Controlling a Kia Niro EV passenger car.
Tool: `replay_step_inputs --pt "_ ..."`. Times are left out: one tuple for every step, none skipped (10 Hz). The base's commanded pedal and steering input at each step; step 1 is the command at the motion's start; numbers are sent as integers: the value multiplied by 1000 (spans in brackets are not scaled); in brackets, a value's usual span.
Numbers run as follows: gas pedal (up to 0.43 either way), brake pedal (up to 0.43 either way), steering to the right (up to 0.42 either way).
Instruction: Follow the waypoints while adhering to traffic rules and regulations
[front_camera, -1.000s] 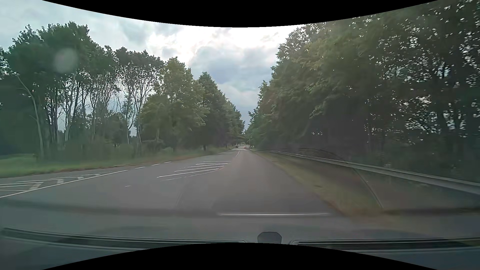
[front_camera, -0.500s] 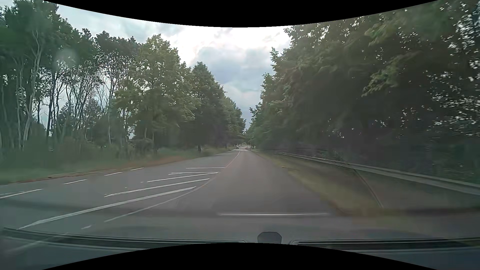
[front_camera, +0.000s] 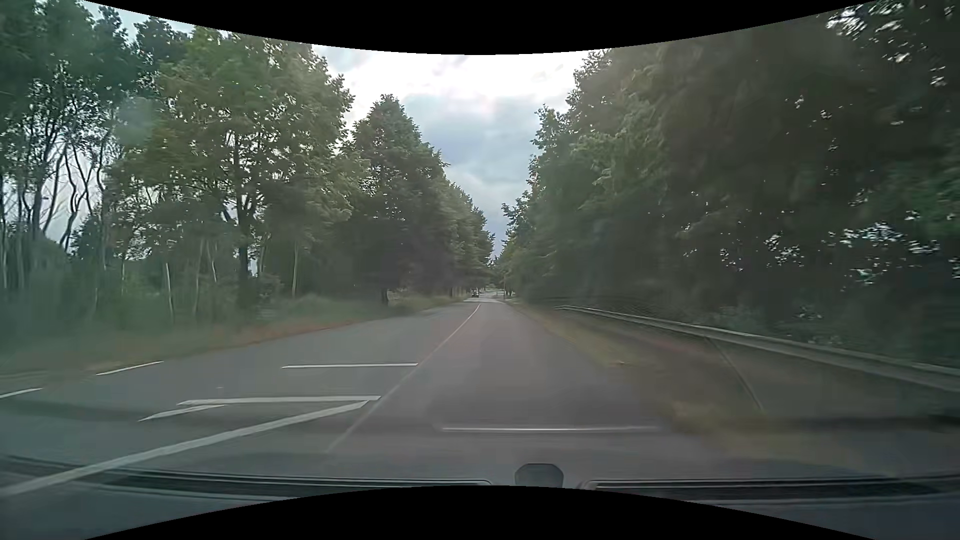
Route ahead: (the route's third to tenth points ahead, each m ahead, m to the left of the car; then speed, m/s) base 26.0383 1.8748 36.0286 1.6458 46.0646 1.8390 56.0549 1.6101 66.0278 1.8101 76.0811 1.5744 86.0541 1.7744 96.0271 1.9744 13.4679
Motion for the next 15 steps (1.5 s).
replay_step_inputs --pt "268 0 -5" --pt "268 0 -5" --pt "268 0 -6" --pt "268 0 -5" --pt "268 0 -6" --pt "268 0 -6" --pt "268 0 -4" --pt "268 0 -4" --pt "268 0 -4" --pt "280 0 -4" --pt "311 0 -4" --pt "311 0 -4" --pt "311 0 -4" --pt "311 0 -4" --pt "311 0 -4"
